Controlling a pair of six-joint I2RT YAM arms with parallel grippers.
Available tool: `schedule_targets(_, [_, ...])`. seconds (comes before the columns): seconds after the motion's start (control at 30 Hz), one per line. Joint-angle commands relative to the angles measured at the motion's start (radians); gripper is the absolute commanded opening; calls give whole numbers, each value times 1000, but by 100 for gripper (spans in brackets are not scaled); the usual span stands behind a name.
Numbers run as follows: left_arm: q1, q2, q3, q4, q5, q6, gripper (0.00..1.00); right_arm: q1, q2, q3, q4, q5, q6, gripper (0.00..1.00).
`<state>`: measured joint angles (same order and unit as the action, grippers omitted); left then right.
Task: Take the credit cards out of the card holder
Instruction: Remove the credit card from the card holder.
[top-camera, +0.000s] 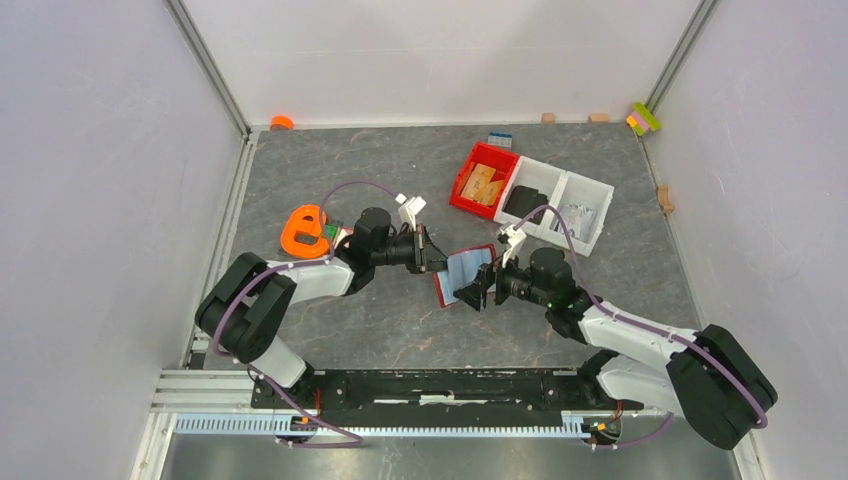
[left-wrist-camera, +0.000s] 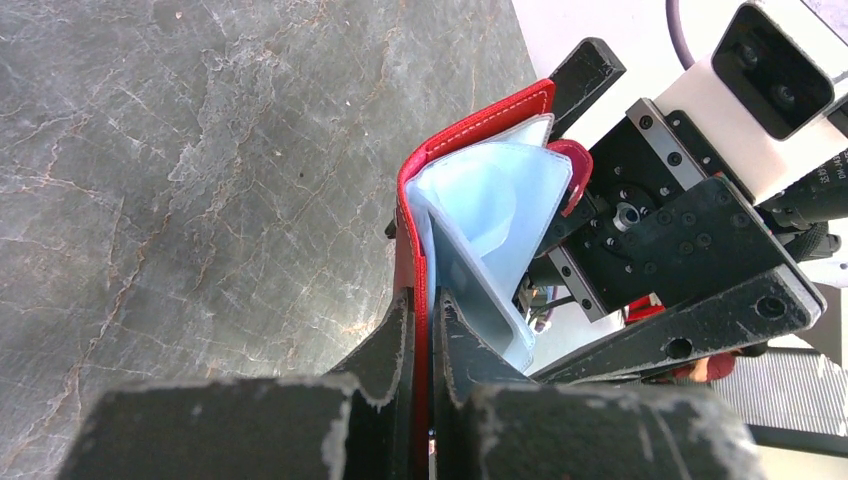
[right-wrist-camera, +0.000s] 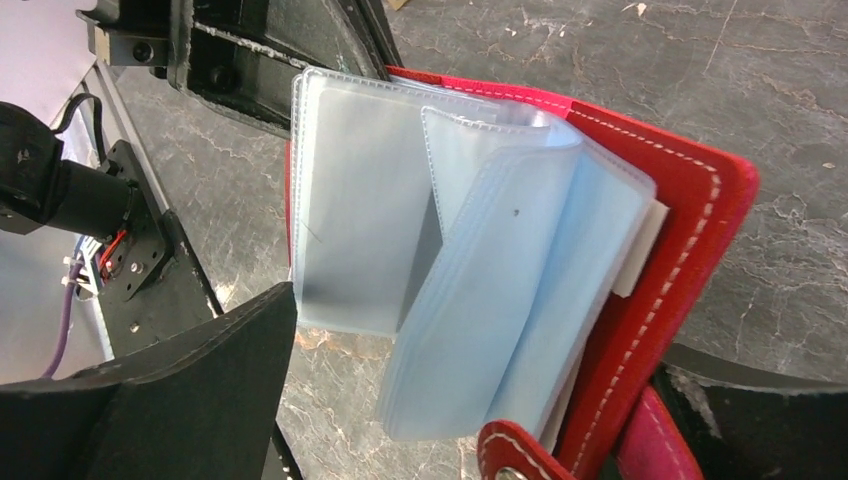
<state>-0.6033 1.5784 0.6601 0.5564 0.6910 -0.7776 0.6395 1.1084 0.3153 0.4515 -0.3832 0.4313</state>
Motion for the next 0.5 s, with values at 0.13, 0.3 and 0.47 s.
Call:
schedule_targets(0.13, [-3,-20,-6,56,22,-23,2,47,5,56,12,27,-47,98])
schedule_targets(0.3, [-3,-24,-6,57,23,-23,2,61,11,70,-17,63,-59,96])
schedule_targets(0.47, [-3,-25,-5,52,24,-19,2,63,3,75,-37,85,-64,81])
